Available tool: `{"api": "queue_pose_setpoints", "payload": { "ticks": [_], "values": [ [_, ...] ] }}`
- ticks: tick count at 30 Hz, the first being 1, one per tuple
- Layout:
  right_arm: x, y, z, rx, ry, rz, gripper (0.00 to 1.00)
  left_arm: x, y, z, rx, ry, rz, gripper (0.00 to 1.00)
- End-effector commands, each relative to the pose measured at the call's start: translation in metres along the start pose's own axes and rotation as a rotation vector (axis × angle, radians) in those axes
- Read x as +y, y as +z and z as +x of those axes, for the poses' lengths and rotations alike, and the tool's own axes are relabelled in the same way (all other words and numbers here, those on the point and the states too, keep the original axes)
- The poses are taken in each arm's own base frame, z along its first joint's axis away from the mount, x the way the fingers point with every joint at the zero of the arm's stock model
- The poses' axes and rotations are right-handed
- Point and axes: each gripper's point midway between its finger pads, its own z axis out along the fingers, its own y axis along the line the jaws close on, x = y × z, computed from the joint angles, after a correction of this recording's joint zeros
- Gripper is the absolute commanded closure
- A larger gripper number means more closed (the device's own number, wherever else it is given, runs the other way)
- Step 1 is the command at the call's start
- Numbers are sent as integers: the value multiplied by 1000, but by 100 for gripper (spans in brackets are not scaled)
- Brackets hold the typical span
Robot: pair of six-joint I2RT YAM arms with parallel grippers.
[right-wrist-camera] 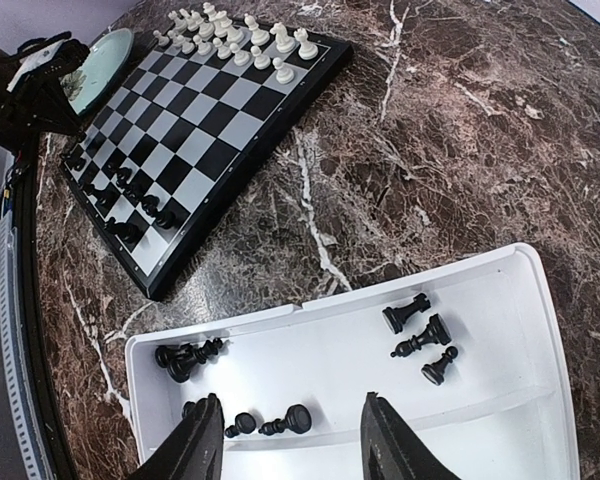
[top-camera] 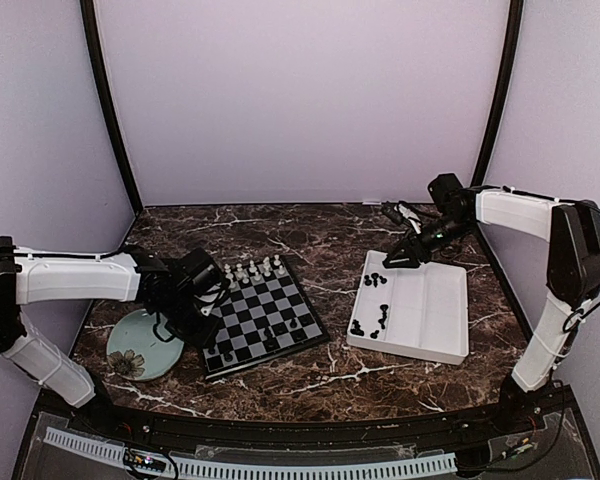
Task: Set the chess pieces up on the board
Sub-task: Place the pawn at h7.
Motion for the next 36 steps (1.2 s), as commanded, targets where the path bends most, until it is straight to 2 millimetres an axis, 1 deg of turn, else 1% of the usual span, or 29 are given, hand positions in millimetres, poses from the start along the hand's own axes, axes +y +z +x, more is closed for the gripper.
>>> {"api": "queue_pose_setpoints", "payload": {
  "ticks": [1,14,19,23,26,27,28,29,31,32,33,34,35,36],
  "values": [
    [1,0,-8,-12,-32,5,51,1,6,7,25,-5,-2,99],
    [2,1,-6,-11,-32,-1,51,4,7,8,37,-13,-21,91],
    [4,0,-5,-11,-37,-6,52,3,4,7,31,-16,-19,83],
    [6,-2,-5,-8,-49,-7,51,1,-3,3,12,-22,-11,76],
    [8,-3,-3,9,-74,-9,51,-3,-15,-6,-15,-25,5,70],
    [8,-4,-2,19,-80,-8,51,-3,-20,-6,-15,-25,6,70],
    [8,-5,0,32,-106,-6,51,-6,-27,-12,-33,-22,11,69],
    [8,-6,2,46,-130,-2,51,-5,-32,-12,-31,-20,8,67],
    [8,-7,7,87,-189,6,51,-7,-53,-31,-96,-10,-1,65],
    [8,-6,11,113,-223,6,51,-5,-59,-37,-122,-8,-15,65],
    [8,-5,15,143,-259,2,51,-9,-72,-50,-170,-5,-5,65],
    [9,-2,19,179,-297,-2,51,-10,-77,-56,-195,-6,-5,64],
    [7,2,25,228,-327,1,52,-15,-88,-69,-245,-11,13,64],
    [5,6,29,276,-370,11,53,-18,-93,-75,-269,-15,24,64]
  ]
}}
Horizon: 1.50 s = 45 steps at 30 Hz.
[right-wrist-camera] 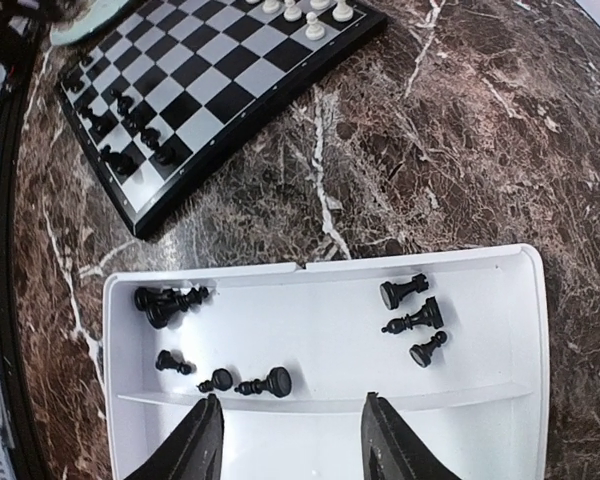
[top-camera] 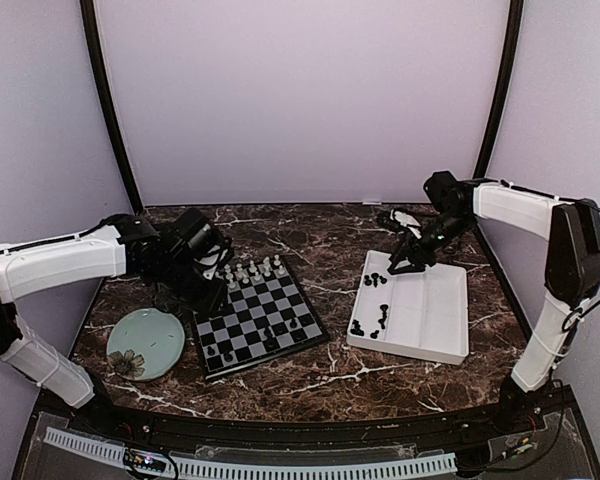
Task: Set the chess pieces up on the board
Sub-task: Place the pawn at h7, then move the bishop to the storage box.
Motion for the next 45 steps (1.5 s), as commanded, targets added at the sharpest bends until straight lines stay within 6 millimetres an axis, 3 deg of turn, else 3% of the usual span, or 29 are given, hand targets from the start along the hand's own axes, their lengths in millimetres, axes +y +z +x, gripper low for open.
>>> {"api": "queue_pose_setpoints", "payload": {
  "ticks": [1,8,21,28,34,41,45],
  "values": [
    [1,16,19,211,-219,7,55,-11,-42,-45,-183,-7,35,64],
    [-24,38,36,459,-478,100,63,-29,-60,-86,-366,-68,130,64],
    [-85,59,17,508,-653,262,65,-30,-55,-85,-398,-112,159,63],
    [-99,72,15,523,-659,261,64,-29,-51,-84,-396,-129,164,63],
    [-96,84,27,555,-665,192,63,-29,-46,-82,-385,-134,161,63],
    [-76,96,46,612,-703,118,58,-28,-43,-82,-384,-133,156,63],
    [-60,96,46,604,-714,81,57,-30,-40,-82,-379,-133,162,63]
  ]
}}
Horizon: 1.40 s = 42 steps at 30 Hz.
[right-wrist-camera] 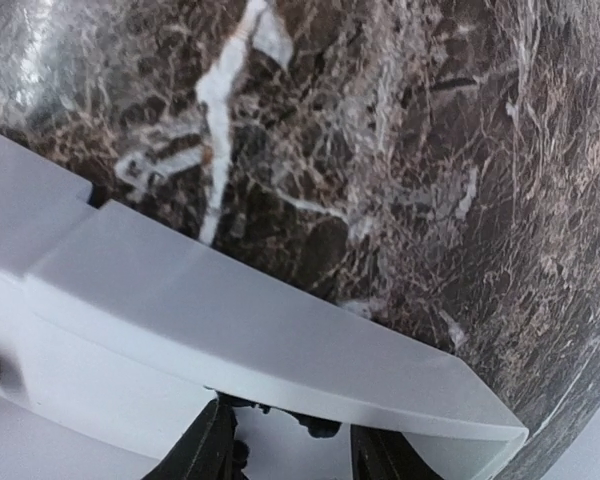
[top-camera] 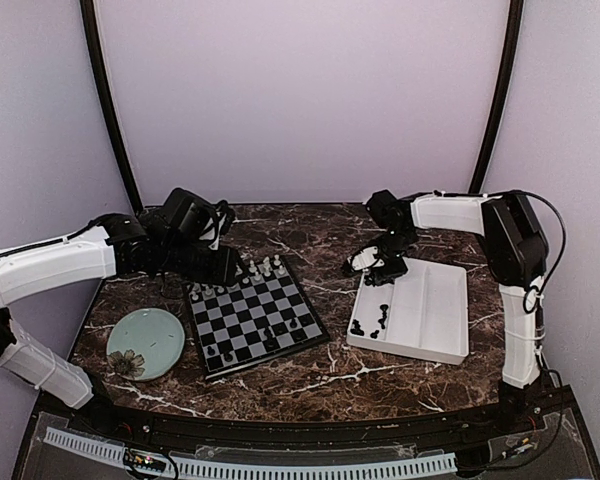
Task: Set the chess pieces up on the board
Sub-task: Move the bishop to the storage box.
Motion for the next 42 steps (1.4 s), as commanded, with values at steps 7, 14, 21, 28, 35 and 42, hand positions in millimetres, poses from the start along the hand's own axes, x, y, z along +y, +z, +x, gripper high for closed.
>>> {"api": "queue_pose_setpoints", "payload": {
  "ticks": [7,14,21,28,35,42],
  "values": [
    [43,0,-6,27,-53,-105,62,-1,2,3,-6,-12,15,63],
    [56,-2,6,80,-43,-128,63,-1,4,6,-5,-15,24,63],
    [57,-5,5,78,-12,-135,72,-1,6,8,-3,-20,30,63],
    [48,-14,-4,14,80,-133,79,-4,9,7,-7,-19,44,63],
    [45,-28,-9,-91,201,-146,82,-10,15,-1,-19,2,60,63],
    [36,-44,-25,-226,344,-158,80,-22,16,-8,-17,9,101,63]
  ]
}}
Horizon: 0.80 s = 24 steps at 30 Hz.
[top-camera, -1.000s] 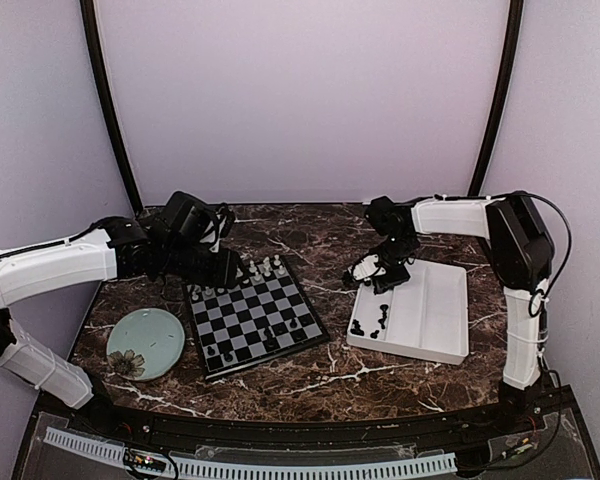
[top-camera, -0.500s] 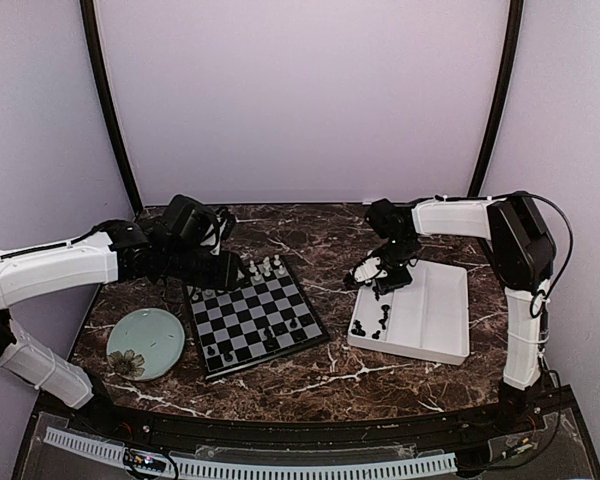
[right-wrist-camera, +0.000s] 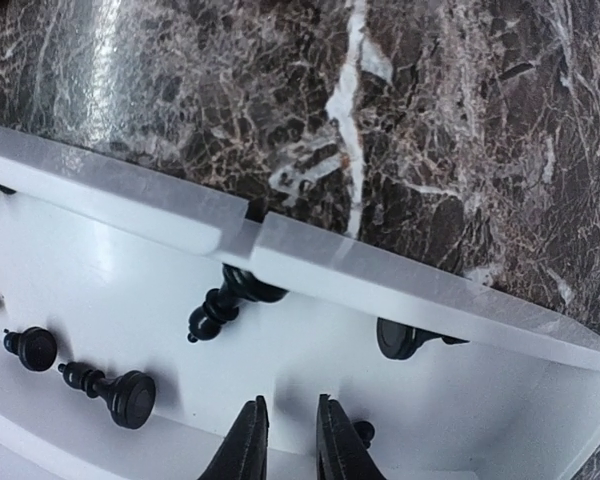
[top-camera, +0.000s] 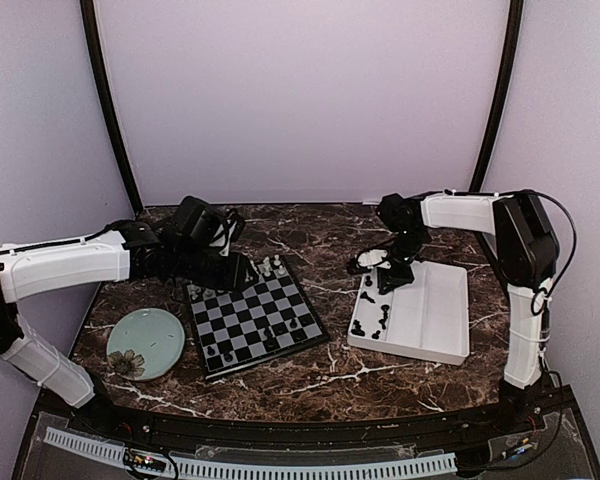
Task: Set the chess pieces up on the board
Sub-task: Move the bishop to the storage box.
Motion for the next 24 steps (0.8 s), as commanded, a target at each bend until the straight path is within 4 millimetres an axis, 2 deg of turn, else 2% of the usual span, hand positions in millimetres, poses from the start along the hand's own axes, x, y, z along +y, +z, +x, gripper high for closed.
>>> {"api": "queue_pose_setpoints", "payload": {
  "ticks": [1,5,11,14,19,22,24],
  "values": [
    [5,-28,-26,-153,103,-29,79,-14,-9,-17,-46,16,50,63],
    [15,-25,-31,-199,154,-51,69,-16,-10,-19,-58,10,55,63],
    [17,-23,-38,-250,242,-67,67,-18,-9,-23,-57,13,57,63],
    [20,-25,-36,-230,245,-73,67,-20,-9,-24,-55,15,61,63],
    [21,-37,-17,-125,101,-6,67,-19,-8,-23,-52,18,58,63],
    [24,-36,-10,-35,-26,30,67,-19,-8,-22,-47,20,58,63],
    [29,-31,-13,14,-103,37,67,-18,-7,-22,-47,19,56,63]
  ]
}}
